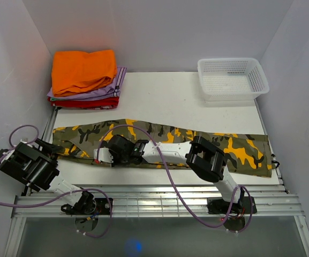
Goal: Fold and stack the trousers
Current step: Fold the trousers
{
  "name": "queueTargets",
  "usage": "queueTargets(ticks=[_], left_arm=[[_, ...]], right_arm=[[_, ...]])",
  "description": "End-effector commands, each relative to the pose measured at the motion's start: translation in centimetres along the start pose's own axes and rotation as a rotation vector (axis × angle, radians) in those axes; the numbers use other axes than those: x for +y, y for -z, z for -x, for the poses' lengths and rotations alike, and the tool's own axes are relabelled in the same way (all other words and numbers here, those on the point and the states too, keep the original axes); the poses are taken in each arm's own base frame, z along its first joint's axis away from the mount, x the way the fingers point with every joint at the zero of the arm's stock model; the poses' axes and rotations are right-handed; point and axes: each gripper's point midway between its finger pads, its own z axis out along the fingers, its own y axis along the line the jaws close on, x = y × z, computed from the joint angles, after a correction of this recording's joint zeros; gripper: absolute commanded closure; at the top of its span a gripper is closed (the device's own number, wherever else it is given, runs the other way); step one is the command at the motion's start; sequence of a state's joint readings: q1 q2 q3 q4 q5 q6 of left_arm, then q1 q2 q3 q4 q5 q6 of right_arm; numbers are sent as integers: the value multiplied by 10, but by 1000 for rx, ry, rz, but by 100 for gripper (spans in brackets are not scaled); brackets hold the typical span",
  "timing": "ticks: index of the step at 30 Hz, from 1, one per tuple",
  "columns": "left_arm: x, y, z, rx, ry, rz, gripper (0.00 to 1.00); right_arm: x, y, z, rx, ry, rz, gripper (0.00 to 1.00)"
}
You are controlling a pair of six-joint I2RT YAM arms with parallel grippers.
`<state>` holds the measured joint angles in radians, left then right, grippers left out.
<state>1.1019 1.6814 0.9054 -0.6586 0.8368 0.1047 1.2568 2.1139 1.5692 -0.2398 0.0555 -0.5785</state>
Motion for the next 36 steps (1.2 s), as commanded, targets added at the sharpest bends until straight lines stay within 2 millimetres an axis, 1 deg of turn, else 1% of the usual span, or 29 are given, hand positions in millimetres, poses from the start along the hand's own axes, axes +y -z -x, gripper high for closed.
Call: queueTargets(ticks=[1,5,7,12,14,15,16,17,18,19,22,26,28,33,35,36], left_arm=[[13,-3,14,-47,-12,60,2],[16,-3,15,-52,-7,78,2],[16,-2,16,-56,-9,86,2],[18,-2,19,-60,3,92,2],[10,-2,18,-52,6,50,2],[4,-1,17,-47,3,20,2],[-3,1,15,-42,-1,-9,2],[-14,3,10,-28,-5,-64,2],[-22,7,10,-35,-24,-86,2],[-27,9,3,-19,-17,-102,2],[-44,20,2,-20,-62,-142,2],[-54,27,5,-38,-82,-158,2],[-53,25,6,-43,-67,-156,2],[-31,10,4,-29,-6,-106,2],[-23,6,6,-36,8,-89,2],[-19,1,3,-26,28,-85,2]], right_arm=[[-22,25,32,-85,-15,-50,92],[-22,37,36,-101,-15,-45,92],[-20,39,34,-99,-18,-38,92],[-19,51,40,-117,-26,-27,92],[-14,52,44,-134,-28,0,92],[-14,51,43,-131,-26,2,92],[-14,50,42,-129,-24,4,92],[-13,47,40,-122,-23,8,92],[-14,45,39,-121,-24,6,92],[-13,43,38,-119,-25,10,92],[-16,37,34,-112,-39,14,92],[-19,34,34,-115,-47,15,92],[-20,34,36,-120,-48,15,92],[-19,35,37,-122,-55,20,92],[-18,35,37,-122,-58,24,92],[-16,35,37,-122,-57,33,92]])
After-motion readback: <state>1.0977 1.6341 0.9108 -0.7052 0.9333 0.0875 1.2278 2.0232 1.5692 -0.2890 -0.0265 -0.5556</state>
